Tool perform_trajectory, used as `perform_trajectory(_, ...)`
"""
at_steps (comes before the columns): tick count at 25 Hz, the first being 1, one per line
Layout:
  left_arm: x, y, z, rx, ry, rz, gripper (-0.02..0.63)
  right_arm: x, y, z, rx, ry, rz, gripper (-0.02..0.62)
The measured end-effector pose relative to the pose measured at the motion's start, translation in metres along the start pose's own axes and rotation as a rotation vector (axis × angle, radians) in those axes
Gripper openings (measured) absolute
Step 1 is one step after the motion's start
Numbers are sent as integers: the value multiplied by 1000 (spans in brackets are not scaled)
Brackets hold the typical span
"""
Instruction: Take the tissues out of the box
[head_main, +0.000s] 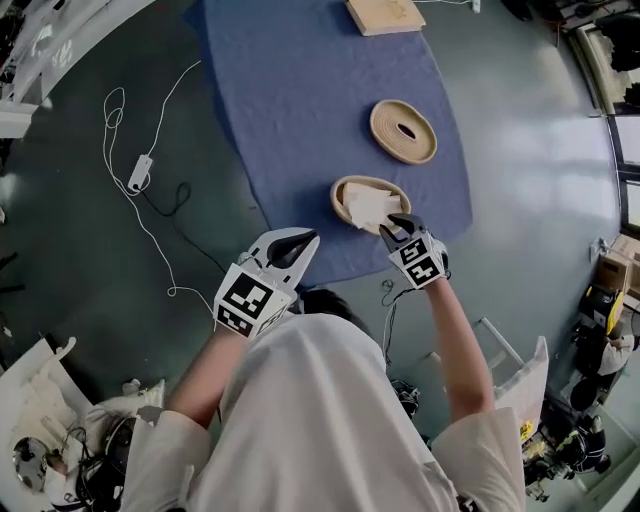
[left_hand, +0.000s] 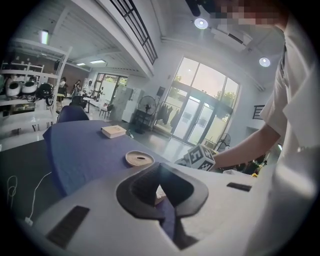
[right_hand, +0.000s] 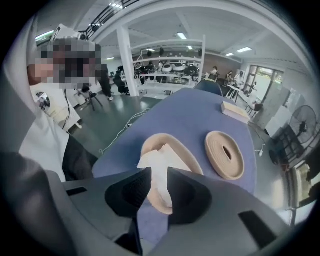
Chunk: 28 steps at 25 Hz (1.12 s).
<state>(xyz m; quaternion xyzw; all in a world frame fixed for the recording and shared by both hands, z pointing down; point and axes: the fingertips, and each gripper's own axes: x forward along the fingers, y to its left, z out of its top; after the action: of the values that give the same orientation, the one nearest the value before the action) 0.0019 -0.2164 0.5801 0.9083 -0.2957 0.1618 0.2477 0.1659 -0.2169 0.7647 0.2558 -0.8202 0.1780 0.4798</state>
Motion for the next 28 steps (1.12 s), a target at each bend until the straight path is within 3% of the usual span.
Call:
perform_trajectory(7, -8, 17, -15, -51, 9, 29, 8, 46, -6, -18, -143, 139, 46, 133)
perform_trajectory(13, -9, 23, -27, -77, 34, 36, 8, 73, -5, -39, -160, 224, 112, 158)
perform_trajectory(20, -16, 33, -37, -102, 46, 49, 8, 89, -11, -50, -167, 270, 111, 159)
perform_trajectory(22, -16, 35, -40, -105, 54, 49, 8, 93, -12, -54, -177, 286, 109, 136)
perform_trajectory(24, -15, 35, -41, -105, 58, 48, 8, 96, -10, -58, -216, 300, 96, 70)
perform_trajectory(28, -17, 39, -41, -105, 55, 47, 8, 93, -2, -51, -209, 265, 79, 37)
